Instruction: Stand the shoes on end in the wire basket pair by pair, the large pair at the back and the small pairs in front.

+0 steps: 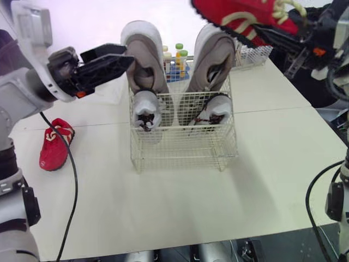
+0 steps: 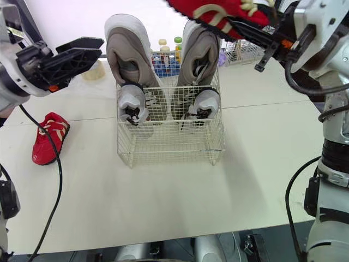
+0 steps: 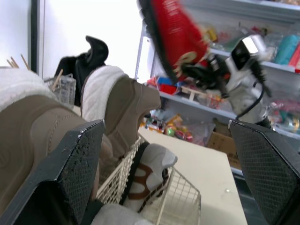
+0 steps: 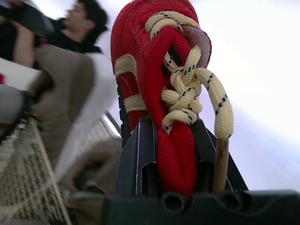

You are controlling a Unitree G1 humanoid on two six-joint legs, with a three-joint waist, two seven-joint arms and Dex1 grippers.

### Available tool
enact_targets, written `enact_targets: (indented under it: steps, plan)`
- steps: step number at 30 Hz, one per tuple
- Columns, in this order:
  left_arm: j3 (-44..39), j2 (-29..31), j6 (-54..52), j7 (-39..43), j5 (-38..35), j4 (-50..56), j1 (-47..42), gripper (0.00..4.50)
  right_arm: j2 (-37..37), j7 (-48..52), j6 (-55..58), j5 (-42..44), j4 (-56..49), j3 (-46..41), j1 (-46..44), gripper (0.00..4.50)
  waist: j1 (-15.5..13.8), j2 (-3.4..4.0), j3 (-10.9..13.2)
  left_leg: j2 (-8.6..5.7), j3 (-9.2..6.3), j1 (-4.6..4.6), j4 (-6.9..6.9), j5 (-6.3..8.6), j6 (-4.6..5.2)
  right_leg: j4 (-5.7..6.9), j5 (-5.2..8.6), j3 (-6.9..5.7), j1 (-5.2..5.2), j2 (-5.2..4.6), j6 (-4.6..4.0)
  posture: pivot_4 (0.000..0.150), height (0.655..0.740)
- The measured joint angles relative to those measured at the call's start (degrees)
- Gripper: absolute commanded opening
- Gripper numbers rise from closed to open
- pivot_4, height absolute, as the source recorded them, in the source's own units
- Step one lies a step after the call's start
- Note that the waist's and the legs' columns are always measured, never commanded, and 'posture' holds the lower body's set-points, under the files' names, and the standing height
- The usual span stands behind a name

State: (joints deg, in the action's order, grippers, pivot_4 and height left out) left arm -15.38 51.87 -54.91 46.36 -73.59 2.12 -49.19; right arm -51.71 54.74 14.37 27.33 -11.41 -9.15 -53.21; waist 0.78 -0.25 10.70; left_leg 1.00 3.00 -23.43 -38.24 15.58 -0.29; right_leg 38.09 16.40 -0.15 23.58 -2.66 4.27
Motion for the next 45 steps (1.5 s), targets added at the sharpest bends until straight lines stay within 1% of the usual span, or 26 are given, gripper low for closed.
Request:
enact_targets:
  steps: [4, 8, 10, 14, 20, 23, 26, 27, 28, 30, 32, 33, 36, 37, 38, 40, 42, 43, 45]
  plan:
    - [0.7, 0.8, -3.5, 2.5, 0.4, -0.2, -1.2, 4.40, -3.3, 8.5, -2.9, -0.6, -3.2, 4.8, -0.9, 0.18, 0.0, -0.09, 0.0, -0.01, 0.02, 0.00, -0.02, 0.01, 0.03, 0.00, 0.00, 0.01, -0.01, -0.03, 0.00, 0.150, 0.7400]
    - [0.7, 0.9, -7.3, 3.6, -0.2, -0.1, -2.1, 4.40, -4.2, 15.5, -9.2, -4.6, -2.4, 9.4, -2.4, 0.18, 0.0, -0.15, 0.1, -0.02, 0.01, 0.00, -0.04, 0.01, 0.04, 0.03, 0.00, 0.01, 0.00, -0.03, 0.00, 0.150, 0.7400]
    - [0.7, 0.9, -10.0, 3.6, -2.2, 0.5, -2.2, 4.40, -3.8, 18.0, -13.8, -7.5, -0.4, 11.4, -4.6, 0.18, 0.1, -0.15, 0.1, -0.01, 0.00, 0.00, -0.04, 0.01, 0.03, 0.03, 0.00, 0.01, 0.00, -0.04, 0.00, 0.150, 0.7400]
    - [0.7, 0.1, -14.4, 2.1, -6.0, 3.1, -1.2, 4.40, -0.8, 19.7, -19.5, -10.5, 2.5, 13.7, -6.4, 0.18, 0.2, -0.16, 0.1, 0.01, 0.00, 0.02, -0.04, -0.06, -0.08, 0.04, 0.00, 0.01, 0.01, -0.06, 0.00, 0.150, 0.7400]
    - [1.2, -1.0, -17.3, -1.4, -7.7, 5.9, 2.0, 4.40, 1.4, 19.9, -19.9, -11.0, 2.6, 14.8, -7.2, 0.18, 0.1, -0.20, 0.1, 0.00, -0.01, 0.01, -0.04, -0.13, -0.21, 0.06, 0.00, 0.01, 0.01, -0.10, 0.00, 0.150, 0.7400]
    - [1.3, -1.3, -18.3, -3.0, -8.2, 6.0, 2.3, 4.40, 1.6, 20.0, -19.9, -11.0, 2.4, 14.9, -7.6, 0.18, 0.0, -0.22, 0.1, 0.00, -0.01, 0.01, -0.05, -0.13, -0.20, 0.06, 0.00, 0.00, 0.00, -0.11, 0.00, 0.150, 0.7400]
    - [1.3, -1.4, -18.5, -3.6, -8.3, 6.7, 3.1, 3.57, 2.2, 20.1, -19.7, -10.9, 2.2, 14.9, -7.8, 0.18, 0.0, -0.21, 0.1, -0.01, -0.01, 0.01, -0.05, -0.13, -0.21, 0.06, 0.00, 0.00, 0.00, -0.12, 0.00, 0.150, 0.7400]
    - [1.3, -1.6, -18.6, -3.7, -8.4, 6.8, 3.5, 3.02, 2.2, 20.2, -19.7, -10.9, 2.0, 15.0, -7.8, 0.18, 0.0, -0.22, 0.1, -0.01, -0.01, 0.01, -0.05, -0.13, -0.21, 0.06, 0.00, 0.00, 0.00, -0.12, 0.00, 0.150, 0.7400]
    - [1.3, -2.1, -18.6, -3.9, -8.8, 6.8, 3.5, 2.61, 2.2, 20.3, -19.4, -11.0, 2.0, 15.0, -7.8, 0.18, 0.0, -0.22, 0.1, -0.01, -0.01, 0.01, -0.05, -0.13, -0.21, 0.06, 0.00, 0.00, 0.00, -0.12, 0.00, 0.150, 0.7400]
    - [1.2, -2.7, -18.6, -4.8, -10.0, 6.8, 3.5, 1.55, 2.1, 20.5, -18.5, -11.1, 2.0, 15.0, -7.8, 0.18, 0.0, -0.22, 0.1, -0.01, -0.01, 0.01, -0.05, -0.13, -0.20, 0.06, 0.00, 0.00, -0.01, -0.12, 0.00, 0.150, 0.7400]
    - [1.2, -2.8, -18.7, -6.1, -10.8, 6.4, 3.6, 0.61, 2.1, 20.6, -18.2, -11.1, 1.6, 15.0, -7.8, 0.18, 0.0, -0.22, 0.1, -0.01, -0.01, 0.02, -0.05, -0.12, -0.20, 0.06, 0.00, 0.00, 0.00, -0.13, 0.00, 0.150, 0.7400]
    - [1.2, -3.1, -18.7, -6.9, -11.1, 6.3, 4.0, 0.30, 2.1, 20.8, -17.9, -11.1, 1.4, 15.0, -7.8, 0.18, 0.0, -0.22, 0.1, -0.01, -0.02, 0.02, -0.05, -0.13, -0.20, 0.07, 0.00, 0.00, 0.00, -0.13, 0.00, 0.150, 0.7400]
    - [1.0, -3.8, -18.6, -8.5, -12.9, 6.5, 5.5, 0.27, 1.7, 21.1, -14.9, -10.5, 0.3, 15.0, -7.6, 0.18, 0.0, -0.22, 0.1, -0.01, -0.01, 0.02, -0.05, -0.13, -0.21, 0.07, 0.00, 0.00, 0.00, -0.15, 0.00, 0.150, 0.7400]
    - [0.8, -4.1, -18.4, -9.1, -13.9, 6.8, 6.4, 0.27, 1.4, 21.1, -12.2, -9.4, -0.6, 14.9, -7.5, 0.67, 0.0, -0.22, 0.1, 0.00, -0.02, 0.02, -0.05, -0.13, -0.21, 0.07, 0.00, 0.00, 0.00, -0.16, 0.00, 0.150, 0.7400]
    - [0.4, -4.8, -18.1, -10.1, -15.3, 7.6, 7.9, 0.27, 0.8, 21.0, -7.0, -6.7, -1.7, 14.5, -7.2, 1.19, 0.0, -0.22, 0.1, 0.00, -0.02, 0.02, -0.05, -0.13, -0.21, 0.07, 0.00, -0.01, 0.00, -0.19, 0.00, 0.150, 0.7400]
    - [0.0, -5.7, -17.0, -11.9, -17.0, 8.5, 9.5, 0.27, -0.3, 20.2, 3.2, -0.1, -2.5, 12.5, -7.2, 2.00, 0.0, -0.22, 0.1, 0.00, -0.03, 0.01, -0.05, -0.12, -0.20, 0.07, -0.01, -0.02, 0.00, -0.24, -0.01, 0.150, 0.7400]
    - [-1.4, -6.4, -15.2, -14.2, -18.8, 9.6, 11.4, 0.27, -2.5, 18.5, 13.7, 6.7, -2.1, 8.7, -7.2, 3.07, -0.1, -0.23, 0.1, -0.02, -0.08, 0.02, -0.04, -0.07, -0.11, 0.04, 0.00, -0.06, -0.04, -0.33, -0.03, 0.150, 0.7400]
    - [-1.8, -6.4, -14.6, -14.8, -19.4, 9.7, 12.1, 0.27, -3.5, 17.8, 17.0, 8.5, -1.6, 7.1, -7.2, 3.54, -0.2, -0.23, 0.1, -0.04, -0.08, 0.02, -0.04, -0.03, -0.04, 0.03, 0.00, -0.08, -0.04, -0.37, -0.03, 0.150, 0.7400]
    - [-2.9, -7.2, -12.6, -16.9, -20.7, 11.5, 13.9, 0.27, -4.8, 15.3, 26.7, 15.6, -0.3, 2.2, -6.7, 4.45, -0.1, -0.24, 0.1, -0.06, -0.08, 0.03, -0.03, 0.00, 0.02, 0.01, 0.00, -0.09, -0.07, -0.46, -0.05, 0.150, 0.7400]
